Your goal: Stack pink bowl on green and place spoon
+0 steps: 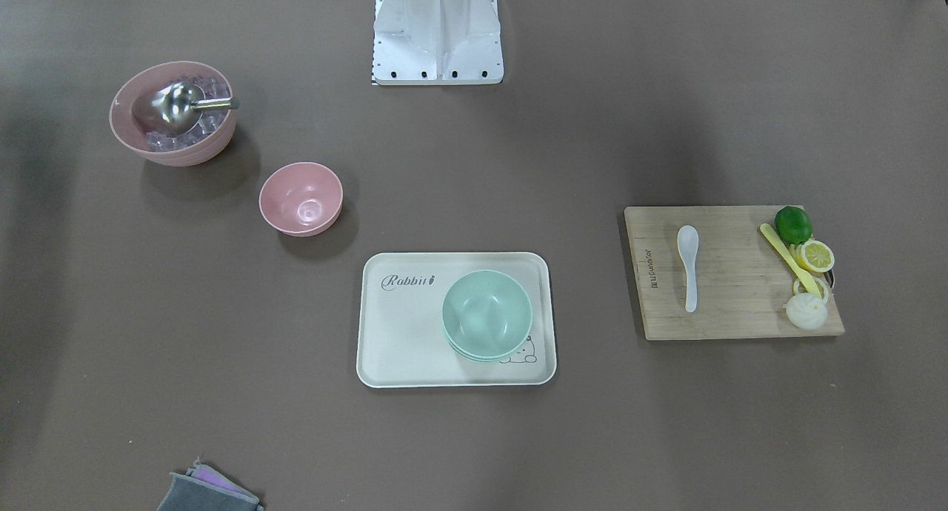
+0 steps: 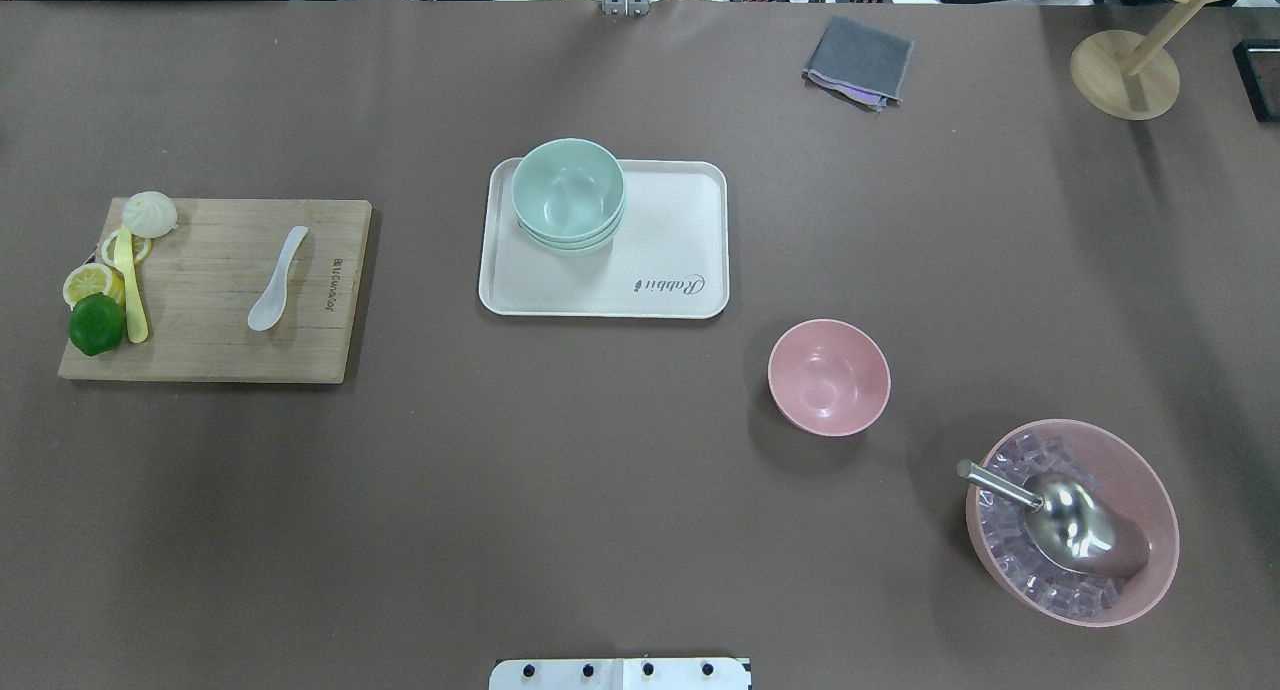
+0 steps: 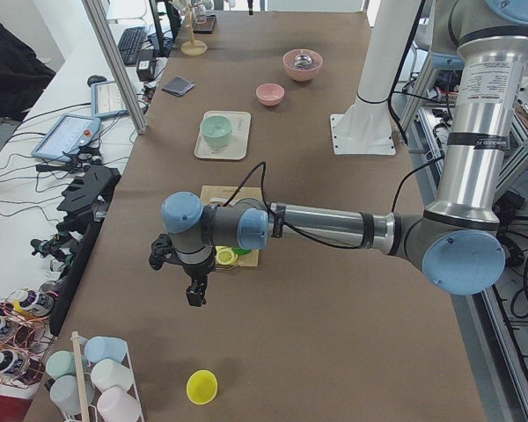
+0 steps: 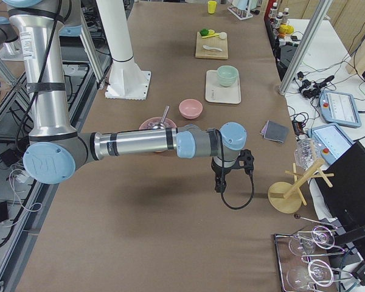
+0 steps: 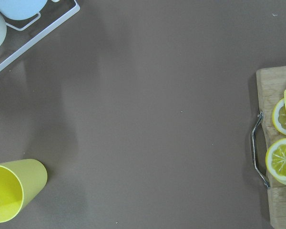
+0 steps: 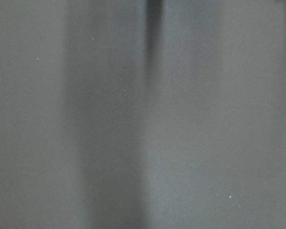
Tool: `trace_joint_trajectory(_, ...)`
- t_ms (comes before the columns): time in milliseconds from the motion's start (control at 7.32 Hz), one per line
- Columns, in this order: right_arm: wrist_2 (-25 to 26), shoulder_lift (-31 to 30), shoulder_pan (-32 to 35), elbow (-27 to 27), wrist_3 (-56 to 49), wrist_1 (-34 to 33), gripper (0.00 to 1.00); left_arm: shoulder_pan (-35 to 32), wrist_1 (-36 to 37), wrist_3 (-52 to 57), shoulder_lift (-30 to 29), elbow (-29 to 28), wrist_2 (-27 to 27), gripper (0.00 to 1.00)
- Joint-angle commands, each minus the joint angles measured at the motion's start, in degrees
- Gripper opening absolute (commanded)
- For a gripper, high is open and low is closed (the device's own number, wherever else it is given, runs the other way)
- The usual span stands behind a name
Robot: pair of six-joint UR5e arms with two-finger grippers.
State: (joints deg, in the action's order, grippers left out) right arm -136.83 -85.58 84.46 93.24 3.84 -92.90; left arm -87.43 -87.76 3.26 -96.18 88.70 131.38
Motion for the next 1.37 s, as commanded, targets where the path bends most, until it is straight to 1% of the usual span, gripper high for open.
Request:
trace_joint_trajectory(0,0.2,0.2,0.0,0.0,-0.1,0.0,1.0,0.1,0.0,-0.1,-0.1,-0.1,-0.1,0.98)
trace_joint_trajectory(1230,0.2,1.4,-0.8,0.4,0.1,-0.2,1.0,0.1,-0.2,0.1,-0.1,0.0,0.0,0.98)
